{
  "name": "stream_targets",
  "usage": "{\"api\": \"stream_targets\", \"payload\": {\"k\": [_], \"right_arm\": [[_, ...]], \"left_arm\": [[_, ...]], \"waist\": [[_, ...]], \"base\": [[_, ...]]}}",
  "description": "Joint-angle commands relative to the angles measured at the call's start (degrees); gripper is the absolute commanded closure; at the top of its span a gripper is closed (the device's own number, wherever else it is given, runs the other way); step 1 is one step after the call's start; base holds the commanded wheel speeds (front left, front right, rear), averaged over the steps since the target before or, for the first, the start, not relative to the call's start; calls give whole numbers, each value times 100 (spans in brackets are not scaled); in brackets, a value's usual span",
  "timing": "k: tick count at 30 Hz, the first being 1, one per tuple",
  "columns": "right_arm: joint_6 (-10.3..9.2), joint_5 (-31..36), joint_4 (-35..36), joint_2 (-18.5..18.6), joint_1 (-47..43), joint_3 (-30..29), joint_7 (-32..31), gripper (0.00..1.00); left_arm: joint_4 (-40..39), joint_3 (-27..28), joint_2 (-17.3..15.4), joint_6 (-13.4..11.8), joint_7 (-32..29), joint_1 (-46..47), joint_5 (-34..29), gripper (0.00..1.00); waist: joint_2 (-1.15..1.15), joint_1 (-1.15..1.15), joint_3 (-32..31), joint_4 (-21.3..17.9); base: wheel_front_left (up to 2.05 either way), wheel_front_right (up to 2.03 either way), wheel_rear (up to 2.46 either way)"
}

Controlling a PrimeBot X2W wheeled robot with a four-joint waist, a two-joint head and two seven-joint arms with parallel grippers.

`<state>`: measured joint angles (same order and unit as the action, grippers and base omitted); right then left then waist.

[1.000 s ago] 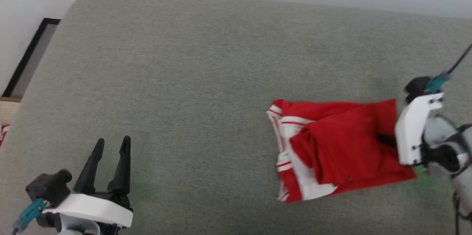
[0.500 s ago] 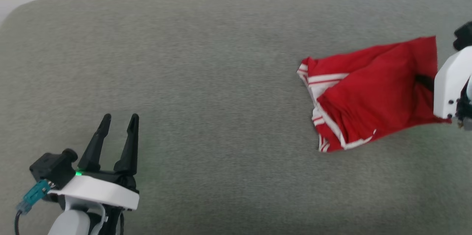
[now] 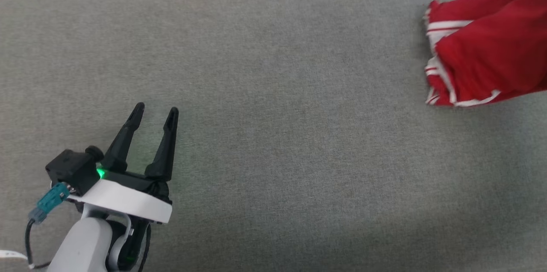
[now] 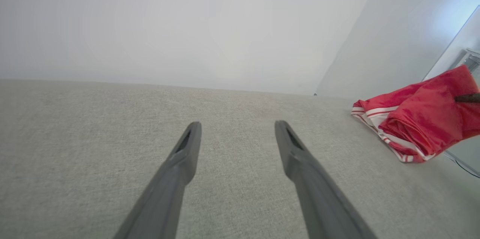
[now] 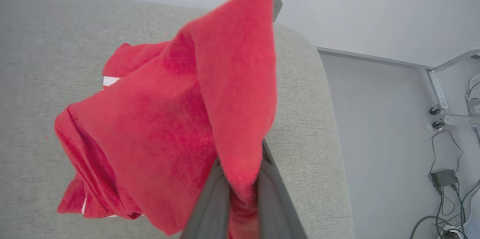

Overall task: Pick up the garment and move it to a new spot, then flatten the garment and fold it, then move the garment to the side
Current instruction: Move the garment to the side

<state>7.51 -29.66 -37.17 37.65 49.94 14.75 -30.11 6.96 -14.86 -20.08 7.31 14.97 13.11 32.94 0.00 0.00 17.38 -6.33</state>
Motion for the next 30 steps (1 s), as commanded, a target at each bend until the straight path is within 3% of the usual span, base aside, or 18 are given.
{"api": "stream_targets", "payload": {"k": [1,14,25,26,28,29,30], "right_arm": [[-4,115,-94,59,125,-24,134,100],[-4,1486,-1210,322,757,-617,1083,100],[-4,2769,-2154,28,1072,-1583,1548,100],[-4,2849,-2225,25,1083,-1669,1582,97],[-4,3012,-2360,-18,1110,-1844,1648,77],[-4,3114,-2387,-37,1129,-1917,1690,60],[-4,3189,-2421,-58,1144,-1980,1717,20]], "left_arm": [[-17,-48,-45,18,27,125,-28,0],[-104,-367,-201,18,27,562,-27,0],[-118,-625,-268,18,27,853,67,0],[-111,-620,-268,18,27,879,70,0],[-102,-613,-274,18,27,915,67,0],[-96,-605,-281,18,27,924,68,0],[-93,-590,-278,18,27,926,75,0]], "waist": [[0,0,91,-52],[0,0,610,-47],[0,0,912,207],[0,0,922,227],[0,0,932,250],[0,0,934,256],[0,0,934,260]], "base": [[0,0,0],[0,0,0],[0,0,0],[0,0,0],[0,0,0],[0,0,0],[0,0,0]]}}
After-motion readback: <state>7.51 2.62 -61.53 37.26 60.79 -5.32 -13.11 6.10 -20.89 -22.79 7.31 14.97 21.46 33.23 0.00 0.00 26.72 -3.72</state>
